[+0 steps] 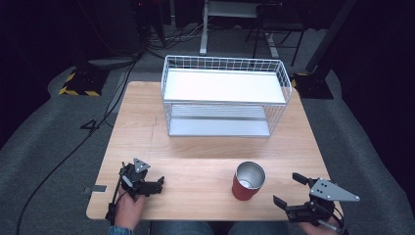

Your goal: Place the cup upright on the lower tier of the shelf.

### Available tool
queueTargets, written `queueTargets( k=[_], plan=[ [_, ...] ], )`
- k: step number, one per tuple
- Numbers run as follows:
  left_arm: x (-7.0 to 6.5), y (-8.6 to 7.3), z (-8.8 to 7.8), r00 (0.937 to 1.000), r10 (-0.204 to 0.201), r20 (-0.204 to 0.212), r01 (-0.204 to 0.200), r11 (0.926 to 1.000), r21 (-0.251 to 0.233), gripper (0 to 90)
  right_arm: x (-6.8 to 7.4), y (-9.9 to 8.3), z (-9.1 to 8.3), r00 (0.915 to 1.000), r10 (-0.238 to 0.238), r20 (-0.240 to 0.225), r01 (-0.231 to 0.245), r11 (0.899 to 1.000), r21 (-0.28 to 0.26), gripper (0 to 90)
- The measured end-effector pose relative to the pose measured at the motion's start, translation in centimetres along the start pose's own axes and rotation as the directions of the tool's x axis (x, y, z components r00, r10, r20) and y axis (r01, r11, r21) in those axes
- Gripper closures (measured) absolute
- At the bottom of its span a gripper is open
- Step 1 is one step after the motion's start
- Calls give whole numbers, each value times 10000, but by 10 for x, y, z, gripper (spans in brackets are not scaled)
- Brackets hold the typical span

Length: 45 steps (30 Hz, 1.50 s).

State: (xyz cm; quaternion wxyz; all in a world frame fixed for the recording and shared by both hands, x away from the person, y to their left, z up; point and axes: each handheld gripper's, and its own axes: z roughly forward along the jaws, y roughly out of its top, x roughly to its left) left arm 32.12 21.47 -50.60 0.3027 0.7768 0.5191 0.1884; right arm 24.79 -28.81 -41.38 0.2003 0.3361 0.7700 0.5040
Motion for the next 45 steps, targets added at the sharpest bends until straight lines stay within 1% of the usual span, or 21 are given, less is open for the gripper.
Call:
queueTargets(
  k=[3,5,9,10,11,13,14,15,17,20,23,26,27,31,35,38,40,41,42,43,45],
  plan=[
    [0,0,0,10000,4,-1,-4,10000,0,0,11,7,5,9994,-208,-286,205,9997,-96,0],
    [0,0,0,10000,-1,1,1,10000,1,0,15,10,9,9984,-300,-476,295,9995,-127,0],
    [0,0,0,10000,5,0,-5,10000,2,0,20,14,22,9957,-325,-864,319,9995,-74,0],
    [0,0,0,10000,5,0,-5,10000,2,0,20,14,22,9957,-325,-864,319,9995,-74,0],
    [0,0,0,10000,0,-1,0,10000,-1,0,23,14,31,9941,-373,-1019,375,9993,1,0],
    [0,0,0,10000,3,-1,-3,10000,1,0,24,13,34,9937,-374,-1052,380,9993,43,0],
    [0,0,0,10000,-3,-2,3,10000,6,0,24,11,41,9914,-371,-1254,382,9993,60,0],
    [0,0,0,10000,3,-1,-3,10000,3,0,24,11,43,9906,-433,-1299,441,9990,28,0],
    [0,0,0,10000,4,1,-4,10000,2,0,24,9,48,9899,-436,-1347,439,9990,-7,0],
    [0,0,0,10000,2,-1,-2,10000,-1,0,23,6,54,9913,-415,-1251,417,9991,-10,0],
    [0,0,0,10000,-17,-8,17,10000,1,0,21,4,62,9923,-400,-1175,417,9991,124,0],
    [0,0,0,10000,-62,-24,62,10000,-1,0,18,1,71,9920,-301,-1222,328,9992,208,0],
    [-1,-1,0,9999,-95,-41,95,10000,-5,0,18,0,75,9919,-198,-1257,223,9996,183,0],
    [-1,-1,0,9999,-95,-41,95,10000,-10,0,16,-4,86,9918,-62,-1280,97,9996,271,0],
    [-1,-1,0,9999,-95,-38,95,10000,-11,0,15,-10,98,9898,219,-1411,-182,9995,273,0],
    [-1,-1,-1,9999,-93,-46,93,10000,-4,0,16,-12,103,9904,285,-1355,-252,9994,256,0],
    [-1,-1,0,9999,-93,-39,93,10000,-9,0,16,-13,106,9873,491,-1511,-463,9987,221,37],
    [-1,-1,-1,10000,-90,-44,90,10000,0,0,16,-14,106,9859,568,-1573,-545,9983,190,41],
    [-1,-1,-1,9999,-91,-44,91,10000,0,0,17,-14,107,9864,604,-1530,-583,9981,182,45],
    [-1,-1,0,10000,-91,-38,91,10000,-9,0,18,-14,107,9883,617,-1393,-599,9981,174,47],
    [-1,-1,-1,9999,-99,-44,99,10000,-8,0,19,-13,107,9896,520,-1343,-497,9986,204,52]
  ],
)
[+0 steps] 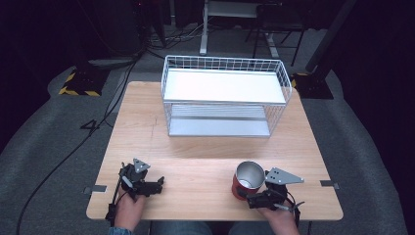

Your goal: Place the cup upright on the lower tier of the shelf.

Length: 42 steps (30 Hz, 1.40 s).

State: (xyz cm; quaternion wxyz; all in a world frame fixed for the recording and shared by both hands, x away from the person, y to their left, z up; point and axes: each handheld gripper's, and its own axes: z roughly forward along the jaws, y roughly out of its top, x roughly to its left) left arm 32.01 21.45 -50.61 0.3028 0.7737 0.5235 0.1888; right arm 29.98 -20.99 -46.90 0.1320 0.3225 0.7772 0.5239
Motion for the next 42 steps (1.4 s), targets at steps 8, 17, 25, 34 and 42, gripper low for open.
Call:
queueTargets(
  k=[8,17,25,34,42],
  plan=[
    [0,0,0,10000,2,0,-2,10000,2,0,1,2,-1,9998,-210,62,209,9997,97,57],
    [0,0,0,10000,-2,0,2,10000,-1,0,5,16,-2,9990,-443,77,443,9990,6,57],
    [0,1,1,10000,12,-15,-12,10000,8,0,-1,32,4,9993,81,357,-79,10000,-38,57],
    [0,1,1,10000,14,-23,-14,10000,0,0,-13,61,24,9945,549,888,-550,9985,-9,57],
    [0,1,1,10000,7,-19,-7,10000,-3,0,-22,78,45,9930,564,1041,-582,9982,144,57]
  ],
)
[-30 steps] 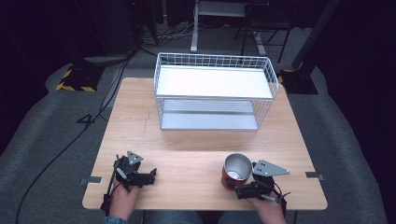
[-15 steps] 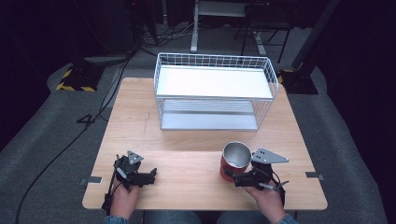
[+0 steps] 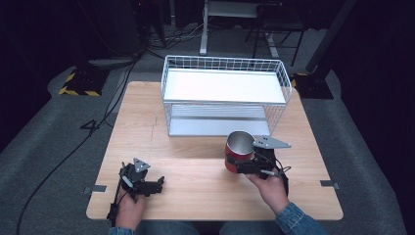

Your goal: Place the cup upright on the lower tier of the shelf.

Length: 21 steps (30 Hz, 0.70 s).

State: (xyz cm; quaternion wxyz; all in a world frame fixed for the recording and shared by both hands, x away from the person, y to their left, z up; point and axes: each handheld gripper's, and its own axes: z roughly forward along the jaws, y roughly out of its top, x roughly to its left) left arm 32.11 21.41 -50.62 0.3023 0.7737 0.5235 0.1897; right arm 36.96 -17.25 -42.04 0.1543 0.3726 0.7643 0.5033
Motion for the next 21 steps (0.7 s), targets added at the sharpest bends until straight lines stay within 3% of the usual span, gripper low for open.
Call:
queueTargets(
  k=[4,13,21],
  plan=[
    [0,0,0,10000,3,-2,-3,10000,-1,0,-4,10,14,9996,-90,260,90,10000,0,57],
    [0,0,0,10000,-8,-1,8,10000,-10,1,-16,24,37,9967,216,786,-231,9996,189,57],
    [1,0,0,10000,-14,41,14,10000,-20,4,-26,33,62,9895,401,1387,-417,9991,88,57]
  ],
)
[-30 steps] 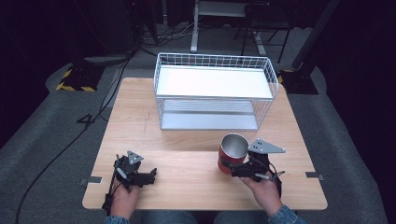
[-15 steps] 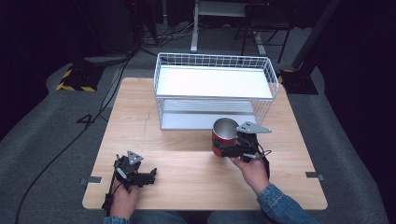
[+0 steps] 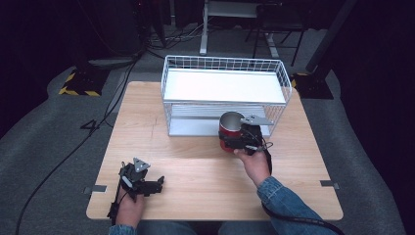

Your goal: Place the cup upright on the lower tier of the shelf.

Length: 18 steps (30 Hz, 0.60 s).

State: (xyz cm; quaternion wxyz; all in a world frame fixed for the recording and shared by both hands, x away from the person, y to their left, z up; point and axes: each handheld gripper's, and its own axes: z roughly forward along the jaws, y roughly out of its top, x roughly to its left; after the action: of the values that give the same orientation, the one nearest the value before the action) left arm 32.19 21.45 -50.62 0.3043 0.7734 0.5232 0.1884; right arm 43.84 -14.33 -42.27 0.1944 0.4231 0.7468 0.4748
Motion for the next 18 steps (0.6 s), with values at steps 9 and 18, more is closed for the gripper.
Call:
queueTargets(
  k=[9,18],
  plan=[
    [-1,0,0,10000,-2,-17,2,10000,-7,9,-1,9,26,9971,484,584,-458,9979,-452,57],
    [0,0,0,9999,145,85,-145,9999,-3,5,1,14,43,9941,312,1039,-250,9978,-611,57]
  ],
)
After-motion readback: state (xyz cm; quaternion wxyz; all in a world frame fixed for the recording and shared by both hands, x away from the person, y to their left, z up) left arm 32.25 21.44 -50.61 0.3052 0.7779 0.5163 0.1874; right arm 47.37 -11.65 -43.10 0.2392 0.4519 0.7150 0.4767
